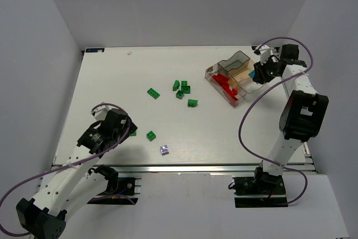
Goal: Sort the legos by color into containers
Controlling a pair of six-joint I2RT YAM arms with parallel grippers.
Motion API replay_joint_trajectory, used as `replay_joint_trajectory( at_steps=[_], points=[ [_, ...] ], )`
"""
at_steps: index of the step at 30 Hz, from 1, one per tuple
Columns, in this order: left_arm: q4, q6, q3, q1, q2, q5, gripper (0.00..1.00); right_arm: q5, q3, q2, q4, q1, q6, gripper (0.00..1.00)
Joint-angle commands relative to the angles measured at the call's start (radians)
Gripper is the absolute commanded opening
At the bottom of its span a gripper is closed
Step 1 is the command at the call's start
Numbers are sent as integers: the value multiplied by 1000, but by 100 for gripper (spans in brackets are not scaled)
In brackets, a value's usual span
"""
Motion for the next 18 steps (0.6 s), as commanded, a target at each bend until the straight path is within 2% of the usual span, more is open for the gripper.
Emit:
replay_joint_trajectory(
  at_steps=[1,4,10,18],
  points=[
    [6,-11,-8,-2,-2,1,87,-59,31,53,1,-11,-154,12],
    [0,-17,-5,-2,-4,1,87,-58,60,84,6,-12,-156,15],
    [-6,-34,-3,-2,-5,8,87,-45,82,135,27,-9,-183,30],
    [-9,-34,13,-2,21,5,88,-38,54,129,46,-12,-202,61]
  ],
)
